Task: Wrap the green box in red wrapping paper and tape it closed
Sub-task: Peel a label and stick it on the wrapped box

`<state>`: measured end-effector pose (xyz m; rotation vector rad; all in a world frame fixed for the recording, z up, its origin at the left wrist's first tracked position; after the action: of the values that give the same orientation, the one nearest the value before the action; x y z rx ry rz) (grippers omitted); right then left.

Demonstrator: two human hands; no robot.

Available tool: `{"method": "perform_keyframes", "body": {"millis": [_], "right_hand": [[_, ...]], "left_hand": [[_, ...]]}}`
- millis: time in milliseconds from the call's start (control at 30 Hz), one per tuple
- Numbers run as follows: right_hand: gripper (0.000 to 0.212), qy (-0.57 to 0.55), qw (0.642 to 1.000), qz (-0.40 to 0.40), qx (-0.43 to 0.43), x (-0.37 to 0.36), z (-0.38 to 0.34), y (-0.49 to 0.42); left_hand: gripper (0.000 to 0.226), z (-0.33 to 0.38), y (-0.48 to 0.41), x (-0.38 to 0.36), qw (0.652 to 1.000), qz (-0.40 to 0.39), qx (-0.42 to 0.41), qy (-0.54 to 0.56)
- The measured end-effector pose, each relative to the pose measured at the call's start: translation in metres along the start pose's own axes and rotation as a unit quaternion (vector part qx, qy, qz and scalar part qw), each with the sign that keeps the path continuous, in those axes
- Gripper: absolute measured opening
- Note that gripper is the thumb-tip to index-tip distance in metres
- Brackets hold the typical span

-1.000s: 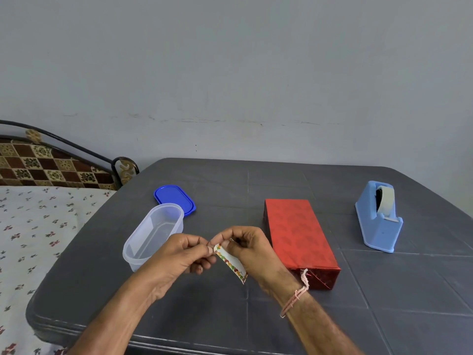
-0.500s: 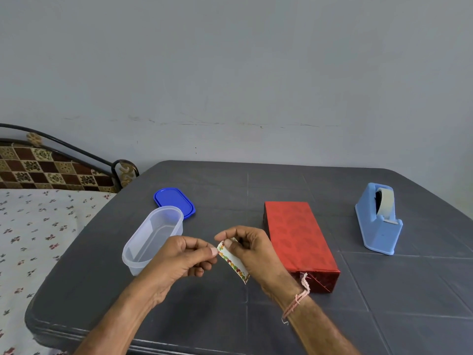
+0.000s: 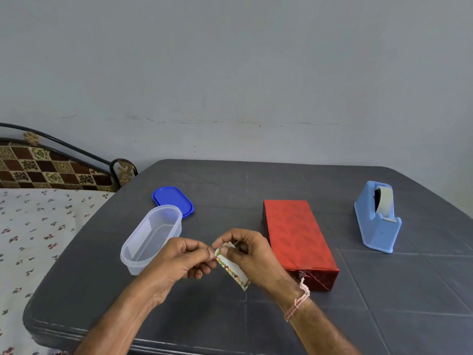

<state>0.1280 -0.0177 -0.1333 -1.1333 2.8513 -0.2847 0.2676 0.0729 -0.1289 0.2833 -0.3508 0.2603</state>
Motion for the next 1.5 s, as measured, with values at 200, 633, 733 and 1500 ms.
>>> {"method": "perform_keyframes", "body": {"millis": [200,633,733,1500], "right_hand": [[0.015,-0.028,0.999,-0.027,0.027,-0.003,-0.006,-0.002],[0.014,0.05,0.988,-0.009,0.145,-0.004,-0.024,-0.002],[0.021,0.066,0.986,-0.011,0.15,-0.005,-0.023,-0.002],[0.005,-0.121,0.975,0.137,0.125,0.041,-0.03,-0.008]], "left_hand": [[0.034,-0.004,0.004,-0.001,0.991,-0.056,0.032,0.116],[0.024,-0.009,0.004,-0.011,0.975,-0.045,0.094,0.197],[0.028,-0.01,0.003,-0.015,0.97,-0.042,0.104,0.214],[0.013,-0.035,-0.024,0.002,0.966,0.086,0.125,0.21]]}}
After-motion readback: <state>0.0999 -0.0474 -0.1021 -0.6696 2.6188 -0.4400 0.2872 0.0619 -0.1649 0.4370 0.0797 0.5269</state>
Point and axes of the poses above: each hand's wrist, its own y-axis away from the middle knuckle, its own x-axis out of the back of the hand, z = x × y, the point moved 6 cm from there along -y, towards the middle knuckle, and after that the axes turned 14 degrees about -y, right-handed, at the moved point
